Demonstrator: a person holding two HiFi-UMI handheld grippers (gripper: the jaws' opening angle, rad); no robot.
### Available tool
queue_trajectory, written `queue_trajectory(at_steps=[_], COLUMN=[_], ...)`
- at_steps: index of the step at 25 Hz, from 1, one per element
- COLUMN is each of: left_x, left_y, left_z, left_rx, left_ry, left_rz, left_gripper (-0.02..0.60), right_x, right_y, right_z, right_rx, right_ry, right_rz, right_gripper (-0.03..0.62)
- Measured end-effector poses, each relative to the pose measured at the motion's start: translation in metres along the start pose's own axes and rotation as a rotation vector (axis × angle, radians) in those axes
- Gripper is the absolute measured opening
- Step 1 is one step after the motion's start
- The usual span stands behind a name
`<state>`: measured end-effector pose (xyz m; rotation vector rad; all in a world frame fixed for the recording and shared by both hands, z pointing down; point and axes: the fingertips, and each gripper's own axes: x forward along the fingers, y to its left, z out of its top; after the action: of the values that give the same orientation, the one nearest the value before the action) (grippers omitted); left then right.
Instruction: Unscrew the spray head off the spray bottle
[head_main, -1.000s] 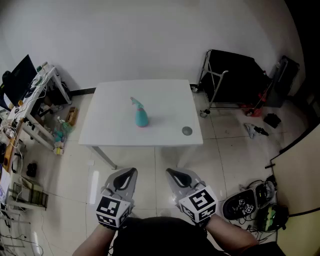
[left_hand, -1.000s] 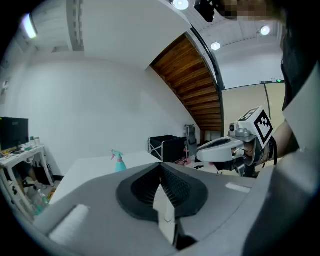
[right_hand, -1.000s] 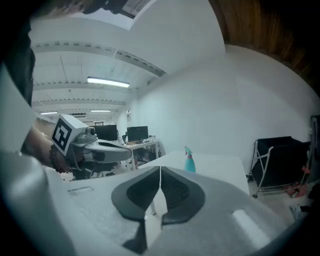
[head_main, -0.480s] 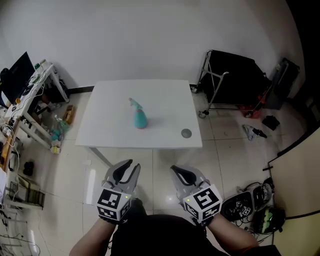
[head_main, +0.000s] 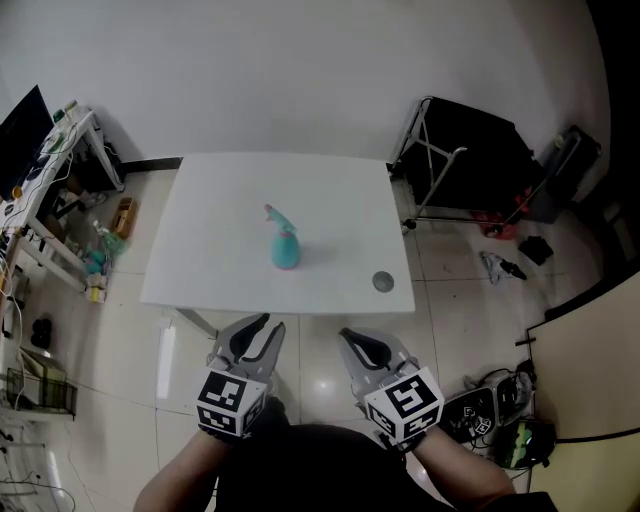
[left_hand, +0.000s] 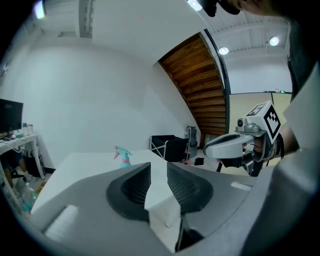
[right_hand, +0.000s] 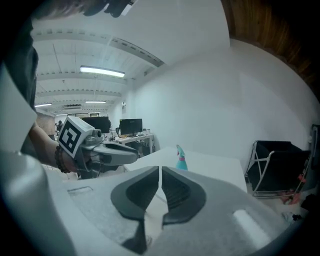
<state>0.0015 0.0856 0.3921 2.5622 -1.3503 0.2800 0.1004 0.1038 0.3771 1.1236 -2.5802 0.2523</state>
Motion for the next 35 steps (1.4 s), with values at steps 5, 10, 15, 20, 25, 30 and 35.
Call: queue_trajectory(at_steps=[5,10,15,20,25,30,35], left_x=[0.025,0.049,0.073,0.101,0.128,0.153,0.182], left_y=[0.044,0.076,0.102,0.116,0.122,0.128,0.128], left_z=[0.001,0.0,-0.003,-0.017,-0.038,-0.061,-0.078], left_rx=[-0.012,-0.005,0.008,0.008,0.002,-0.005,0.004], left_ry=[0.022,0.054,0.083,0.131,0.189,0.234,0.265], left_rz=[-0.032,-0.098,-0.157,-0.183,-0.201,-0.169,-0.137], left_gripper=[0.11,0.112,0.127,0.165,0.231,0.329,0.402], right_x=[0.048,0.093,0.124,0.139,0.151,0.163,0.168], right_y=[-0.007,-0.015,-0.023,-0.037,-0.056,-0.074,-0.095], right_z=[0.015,0.027,0.035,0.034,0.032,0.025,0.018], right_rx=[0.003,0.011,0.007,0.0,-0.002,-0.003,0.003], right_ry=[0.032,0.066,0.104,0.146,0.169,0.188,0.209], right_rz=[-0.011,-0.04,-0.075,-0.098,-0.094,-0.046,-0.004], right_gripper=[0.009,0.011,0.015,0.026,0.032,0.034,0.035])
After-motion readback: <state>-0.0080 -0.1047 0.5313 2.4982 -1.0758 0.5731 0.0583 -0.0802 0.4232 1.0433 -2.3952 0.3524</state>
